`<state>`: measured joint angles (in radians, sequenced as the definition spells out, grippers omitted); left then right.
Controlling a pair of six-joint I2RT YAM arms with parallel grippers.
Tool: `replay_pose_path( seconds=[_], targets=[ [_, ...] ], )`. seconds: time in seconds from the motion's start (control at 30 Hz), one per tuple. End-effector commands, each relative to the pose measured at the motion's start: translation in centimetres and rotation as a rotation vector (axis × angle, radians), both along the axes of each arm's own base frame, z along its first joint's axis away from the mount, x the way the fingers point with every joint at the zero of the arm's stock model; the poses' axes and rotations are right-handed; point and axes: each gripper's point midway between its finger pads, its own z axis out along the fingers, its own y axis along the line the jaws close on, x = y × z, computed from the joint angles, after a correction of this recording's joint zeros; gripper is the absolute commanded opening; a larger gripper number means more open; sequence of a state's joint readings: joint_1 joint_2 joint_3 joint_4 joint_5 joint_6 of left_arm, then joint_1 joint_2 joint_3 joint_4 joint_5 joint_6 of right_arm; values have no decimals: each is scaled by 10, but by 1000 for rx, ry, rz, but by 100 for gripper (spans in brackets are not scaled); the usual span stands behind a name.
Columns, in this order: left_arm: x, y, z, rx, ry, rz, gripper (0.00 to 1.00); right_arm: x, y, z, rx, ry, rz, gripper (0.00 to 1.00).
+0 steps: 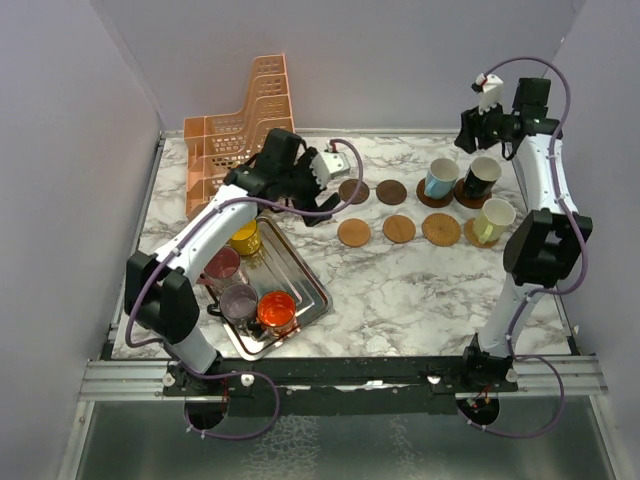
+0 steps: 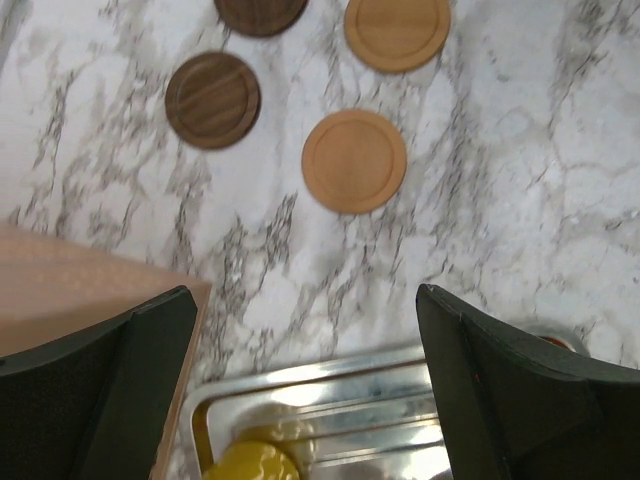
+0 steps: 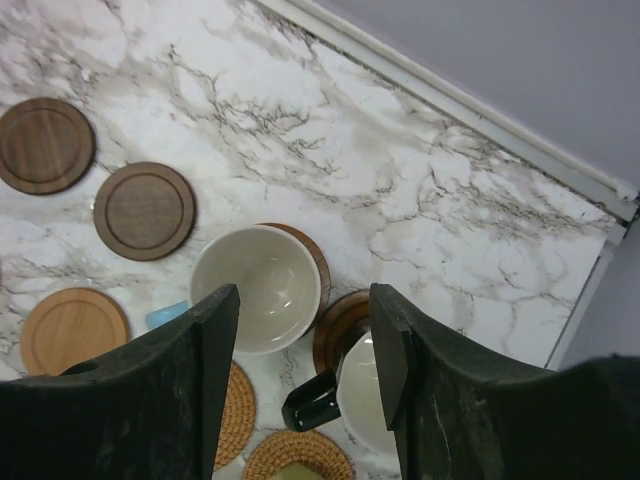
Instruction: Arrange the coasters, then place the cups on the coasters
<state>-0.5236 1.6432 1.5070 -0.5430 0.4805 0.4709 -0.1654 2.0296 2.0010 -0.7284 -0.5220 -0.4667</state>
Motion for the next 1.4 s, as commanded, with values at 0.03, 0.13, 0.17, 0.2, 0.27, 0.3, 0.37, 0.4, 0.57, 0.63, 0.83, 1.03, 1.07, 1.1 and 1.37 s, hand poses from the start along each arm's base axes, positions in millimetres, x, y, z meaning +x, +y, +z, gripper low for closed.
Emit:
replay_pose_path(
  seconds=[0.03, 0.13, 0.17, 0.2, 0.27, 0.3, 0.37, 0.4, 0.57, 0.63, 0.83, 1.03, 1.07, 1.1, 1.37],
  targets=[
    [-18, 77, -10, 202, 27, 115, 95, -31, 27, 56, 47, -115, 42, 57],
    [-29, 107, -11, 272, 47, 156, 92, -55, 49, 62, 77, -117, 87, 57],
    [-34, 116, -12, 294, 59, 162, 91, -63, 56, 63, 90, -112, 104, 57],
    [-38, 124, -13, 316, 67, 167, 90, -71, 63, 62, 109, -104, 129, 57],
    [-48, 139, -13, 364, 78, 159, 89, -86, 74, 59, 130, -92, 159, 57],
    [-53, 146, -14, 396, 83, 154, 89, -92, 78, 58, 136, -88, 171, 58],
    [-60, 161, -15, 470, 83, 141, 88, -104, 84, 54, 151, -82, 193, 58],
    [-63, 168, -16, 505, 84, 138, 88, -109, 87, 52, 158, -78, 204, 58],
    [-76, 199, -24, 652, 122, 85, 83, -133, 100, 46, 198, -72, 256, 58],
    [-79, 210, -27, 688, 143, 67, 80, -140, 102, 44, 206, -78, 259, 59],
    [-81, 236, -44, 757, 185, -15, 74, -151, 109, 51, 235, -102, 275, 59],
    [-78, 237, -64, 759, 162, -125, 71, -152, 112, 52, 247, -98, 275, 59],
    [-76, 237, -66, 764, 155, -138, 71, -152, 112, 51, 250, -93, 274, 59],
    [-79, 238, -75, 774, 174, -152, 70, -152, 112, 51, 252, -92, 275, 59],
    [-69, 237, -96, 780, 194, -179, 57, -155, 113, 46, 256, -76, 271, 59]
  ],
)
